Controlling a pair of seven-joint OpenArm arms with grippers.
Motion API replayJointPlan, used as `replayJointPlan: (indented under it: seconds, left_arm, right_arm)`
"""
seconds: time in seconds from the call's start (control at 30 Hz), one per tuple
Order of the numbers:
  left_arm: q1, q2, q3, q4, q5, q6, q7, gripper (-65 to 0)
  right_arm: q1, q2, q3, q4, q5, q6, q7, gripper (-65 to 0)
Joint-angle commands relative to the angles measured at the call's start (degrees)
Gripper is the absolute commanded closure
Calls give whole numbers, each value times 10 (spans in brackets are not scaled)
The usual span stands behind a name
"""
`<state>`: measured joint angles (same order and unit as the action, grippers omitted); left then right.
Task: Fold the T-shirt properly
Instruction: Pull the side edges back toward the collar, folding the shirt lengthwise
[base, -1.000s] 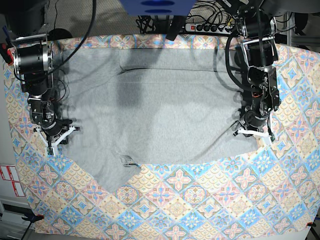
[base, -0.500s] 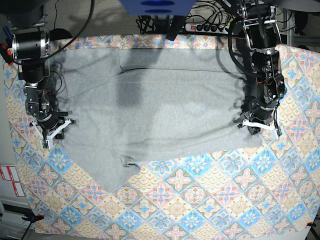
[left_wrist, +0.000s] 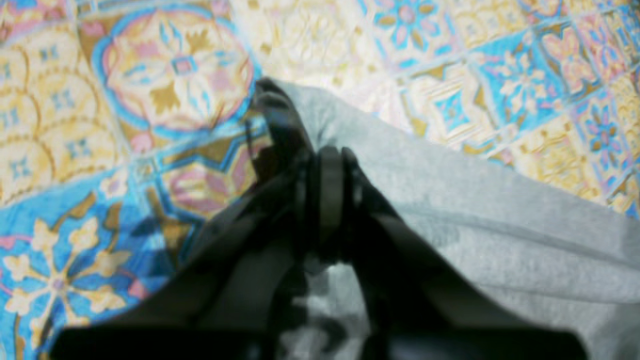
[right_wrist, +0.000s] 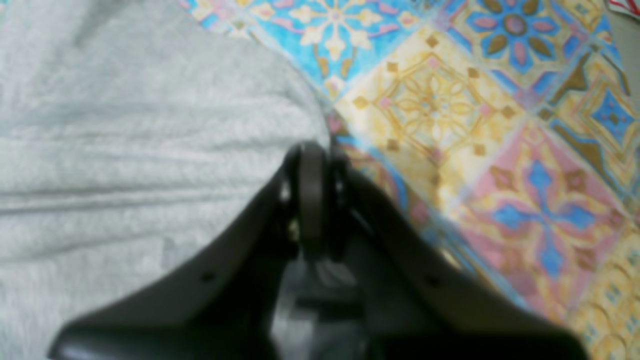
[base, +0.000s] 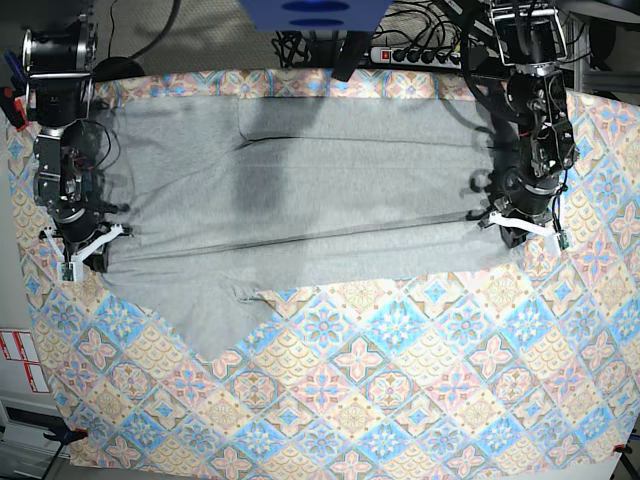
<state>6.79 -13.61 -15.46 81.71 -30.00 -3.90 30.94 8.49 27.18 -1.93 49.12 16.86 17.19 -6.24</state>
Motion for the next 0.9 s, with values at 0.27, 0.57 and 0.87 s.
replayJointPlan:
  seconds: [0.27,0.57,0.87]
  left_arm:
    - [42,-8,-2,80,0,-1,-14,0]
    - [86,-8,-42,113,-34,-3,-13,0]
    - [128,-9,-56,115,-75,-4,-12,0]
  right_arm:
    - [-84,16,62,128,8,-5,17,-4]
    - [-152,16,62,196,9,-5,17,-3]
    - [-196,15,84,221,9,-5,18,-3]
